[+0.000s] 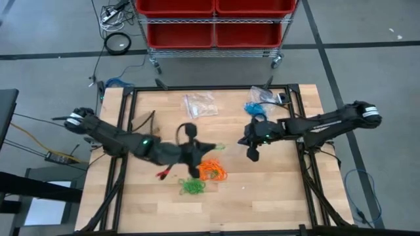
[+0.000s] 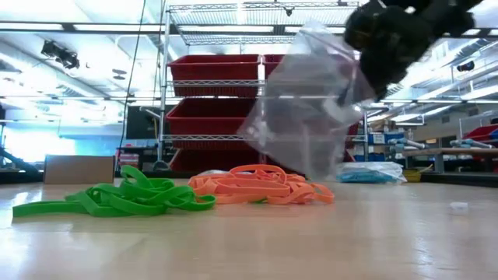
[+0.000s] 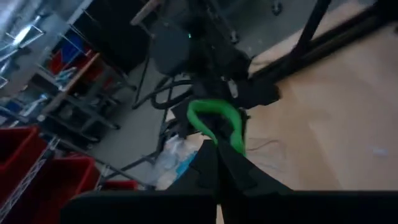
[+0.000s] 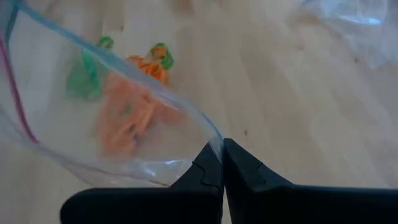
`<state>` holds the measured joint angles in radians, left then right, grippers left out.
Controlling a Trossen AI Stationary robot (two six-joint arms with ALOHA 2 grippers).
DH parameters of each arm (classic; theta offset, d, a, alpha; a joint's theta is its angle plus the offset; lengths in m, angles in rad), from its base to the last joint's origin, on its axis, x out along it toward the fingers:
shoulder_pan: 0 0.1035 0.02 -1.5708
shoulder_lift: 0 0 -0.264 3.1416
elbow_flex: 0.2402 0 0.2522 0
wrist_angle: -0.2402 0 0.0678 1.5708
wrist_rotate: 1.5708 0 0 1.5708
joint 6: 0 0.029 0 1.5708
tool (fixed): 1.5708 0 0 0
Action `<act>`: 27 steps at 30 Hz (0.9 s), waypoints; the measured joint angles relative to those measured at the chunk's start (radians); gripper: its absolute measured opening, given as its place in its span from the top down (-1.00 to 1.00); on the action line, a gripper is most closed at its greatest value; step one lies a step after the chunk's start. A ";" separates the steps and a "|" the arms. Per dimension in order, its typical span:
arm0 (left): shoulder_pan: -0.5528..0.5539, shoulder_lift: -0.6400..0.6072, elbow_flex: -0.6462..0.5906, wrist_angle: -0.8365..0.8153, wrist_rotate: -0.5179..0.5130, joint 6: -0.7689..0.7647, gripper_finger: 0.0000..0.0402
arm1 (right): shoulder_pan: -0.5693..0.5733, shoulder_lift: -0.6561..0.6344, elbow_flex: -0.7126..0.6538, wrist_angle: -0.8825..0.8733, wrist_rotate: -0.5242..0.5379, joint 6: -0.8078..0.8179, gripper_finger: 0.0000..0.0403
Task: Sort rubber bands
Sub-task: Put the green rubber band into the transparent zip bag
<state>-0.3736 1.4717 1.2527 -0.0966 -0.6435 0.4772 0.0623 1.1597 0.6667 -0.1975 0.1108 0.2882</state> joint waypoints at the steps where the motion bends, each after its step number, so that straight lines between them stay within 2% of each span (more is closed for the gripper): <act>1: 0.021 0.019 0.016 -0.008 0.031 0.011 1.00 | -0.005 0.024 0.024 0.002 0.000 -0.004 1.00; 3: 0.055 0.057 0.045 -0.020 0.076 0.015 1.00 | -0.016 0.068 0.077 0.000 0.000 -0.011 1.00; 10: 0.088 0.190 0.183 -0.080 0.078 0.114 1.00 | -0.048 0.186 0.287 -0.137 0.034 -0.015 1.00; 17: 0.106 0.305 0.326 -0.357 0.026 0.123 1.00 | -0.054 0.287 0.507 -0.417 0.079 -0.033 1.00; 25: 0.103 0.288 0.342 -0.353 -0.107 0.120 1.00 | -0.048 0.292 0.636 -0.587 0.087 -0.036 1.00; 27: 0.106 0.284 0.342 -0.403 -0.122 0.121 1.00 | -0.044 0.282 0.649 -0.616 0.100 -0.021 1.00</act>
<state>-0.2676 1.7557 1.5942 -0.4995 -0.7657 0.5980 0.0181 1.4417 1.3161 -0.8136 0.2106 0.2671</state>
